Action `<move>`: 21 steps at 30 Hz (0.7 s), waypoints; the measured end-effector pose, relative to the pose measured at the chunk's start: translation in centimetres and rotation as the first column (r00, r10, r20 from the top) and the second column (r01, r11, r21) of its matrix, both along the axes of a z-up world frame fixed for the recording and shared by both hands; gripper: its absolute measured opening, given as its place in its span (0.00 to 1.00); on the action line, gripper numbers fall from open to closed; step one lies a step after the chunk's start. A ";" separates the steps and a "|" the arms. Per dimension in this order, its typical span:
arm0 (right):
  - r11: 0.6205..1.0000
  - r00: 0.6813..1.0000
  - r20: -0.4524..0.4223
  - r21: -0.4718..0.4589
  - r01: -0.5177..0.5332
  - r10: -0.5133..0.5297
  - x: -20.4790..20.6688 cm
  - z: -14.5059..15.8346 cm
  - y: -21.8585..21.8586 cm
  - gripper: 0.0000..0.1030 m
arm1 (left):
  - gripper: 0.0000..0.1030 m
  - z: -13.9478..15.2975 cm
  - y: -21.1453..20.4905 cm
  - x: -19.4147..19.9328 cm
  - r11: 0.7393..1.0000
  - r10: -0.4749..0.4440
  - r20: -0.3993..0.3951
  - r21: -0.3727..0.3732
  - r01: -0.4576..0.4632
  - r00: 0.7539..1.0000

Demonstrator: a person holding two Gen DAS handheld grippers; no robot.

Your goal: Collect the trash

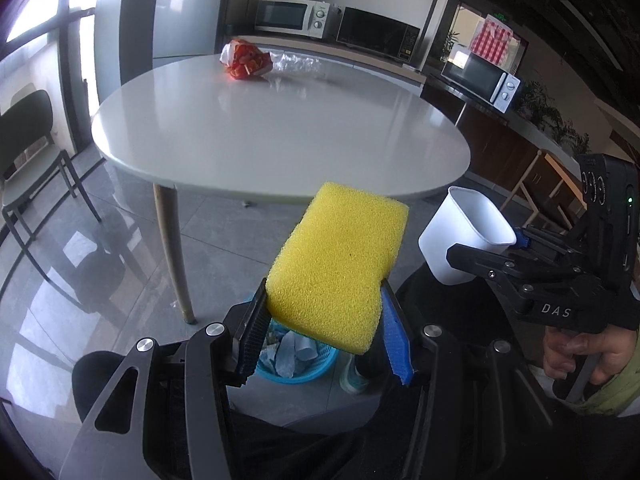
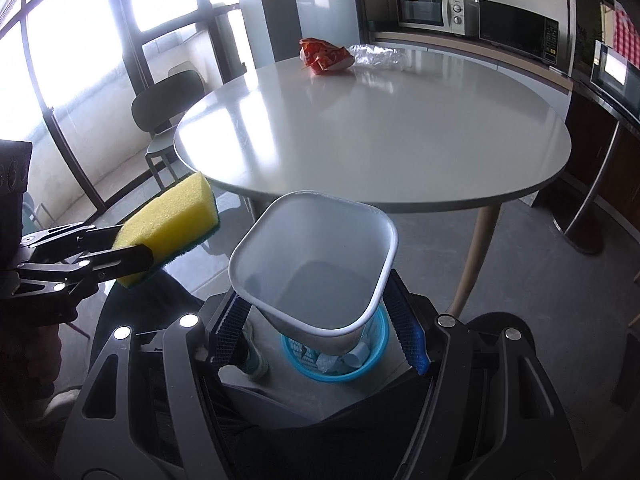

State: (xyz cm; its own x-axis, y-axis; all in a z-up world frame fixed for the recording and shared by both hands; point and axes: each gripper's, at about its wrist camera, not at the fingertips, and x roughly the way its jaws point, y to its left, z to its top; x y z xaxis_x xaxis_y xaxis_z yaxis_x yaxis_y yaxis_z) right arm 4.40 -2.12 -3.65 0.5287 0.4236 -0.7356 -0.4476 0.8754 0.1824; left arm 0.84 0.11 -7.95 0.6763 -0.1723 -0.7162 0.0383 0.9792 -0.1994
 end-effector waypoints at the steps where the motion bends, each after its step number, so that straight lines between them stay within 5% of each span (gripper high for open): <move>1: 1.000 1.000 -0.008 -0.004 -0.004 0.004 -0.1 -0.4 0.1 0.61 | 0.49 -0.7 0.1 -0.1 1.000 0.001 -0.017 0.001 -0.001 1.000; 21: 0.994 0.968 -0.250 -0.108 0.007 -0.034 3.1 -12.7 1.5 0.61 | 0.49 -11.8 2.5 2.6 0.997 0.066 -0.260 -0.014 -0.072 0.963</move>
State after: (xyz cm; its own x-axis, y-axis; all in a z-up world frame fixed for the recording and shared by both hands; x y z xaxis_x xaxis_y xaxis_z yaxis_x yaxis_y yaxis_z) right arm 7.49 -0.57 -16.39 0.3287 0.3277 -0.8858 -0.3807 0.9043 0.1933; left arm 3.41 2.64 -19.80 0.4790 -0.1504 -0.8649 -0.0851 0.9726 -0.2163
